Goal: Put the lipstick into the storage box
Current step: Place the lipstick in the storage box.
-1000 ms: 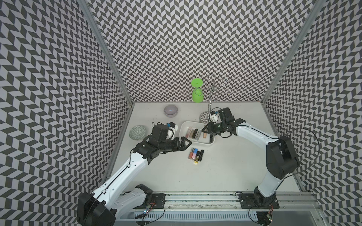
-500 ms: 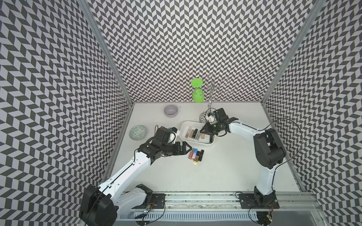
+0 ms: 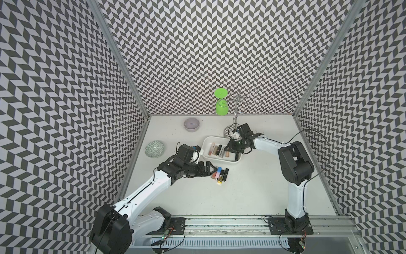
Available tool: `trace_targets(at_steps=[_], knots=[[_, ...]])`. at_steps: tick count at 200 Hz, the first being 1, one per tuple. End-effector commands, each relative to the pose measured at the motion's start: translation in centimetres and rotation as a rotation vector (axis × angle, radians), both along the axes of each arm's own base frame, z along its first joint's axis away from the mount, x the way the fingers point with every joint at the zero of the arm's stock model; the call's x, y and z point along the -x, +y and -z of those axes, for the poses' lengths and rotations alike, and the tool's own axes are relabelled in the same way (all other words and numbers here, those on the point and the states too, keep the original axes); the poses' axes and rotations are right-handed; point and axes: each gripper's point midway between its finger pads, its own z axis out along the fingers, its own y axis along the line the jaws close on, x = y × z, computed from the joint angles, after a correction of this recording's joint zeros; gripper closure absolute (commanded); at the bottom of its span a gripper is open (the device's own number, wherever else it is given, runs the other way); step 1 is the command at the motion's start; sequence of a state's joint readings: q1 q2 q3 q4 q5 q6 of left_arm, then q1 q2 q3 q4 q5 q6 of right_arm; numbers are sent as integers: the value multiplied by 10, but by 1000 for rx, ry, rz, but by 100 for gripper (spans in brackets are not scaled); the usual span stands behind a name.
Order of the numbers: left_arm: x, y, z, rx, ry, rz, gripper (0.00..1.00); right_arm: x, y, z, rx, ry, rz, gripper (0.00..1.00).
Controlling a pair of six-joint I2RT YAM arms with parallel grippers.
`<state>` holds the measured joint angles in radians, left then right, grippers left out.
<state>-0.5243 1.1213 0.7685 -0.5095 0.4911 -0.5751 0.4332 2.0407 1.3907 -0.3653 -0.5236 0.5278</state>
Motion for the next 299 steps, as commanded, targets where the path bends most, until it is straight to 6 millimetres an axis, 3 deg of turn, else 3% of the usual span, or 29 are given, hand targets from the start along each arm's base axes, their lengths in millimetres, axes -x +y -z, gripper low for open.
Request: trace_targets(at_steps=[1,113,149,192,216,253,299], knots=[[1,-5,0,15,-3,16,1,-12,0,3,-9,-19,18,71],[-1,-8,2,17,-1,21,1,-9,-7,-6,5,-36,29,66],[-1,-9,8,9,4,23,1,-8,-4,-32,-32,-74,15,65],[-1,-13,16,-29,-8,34,1,-2,1,-83,-100,-164,-33,62],[0,-11,19,-84,-44,26,1,13,-2,-109,-141,-216,-58,61],[0,-7,34,-159,-52,18,1,39,-16,-129,-203,-264,-67,59],[-7,-7,58,-317,-48,50,6,60,-48,-134,-197,-293,-35,57]])
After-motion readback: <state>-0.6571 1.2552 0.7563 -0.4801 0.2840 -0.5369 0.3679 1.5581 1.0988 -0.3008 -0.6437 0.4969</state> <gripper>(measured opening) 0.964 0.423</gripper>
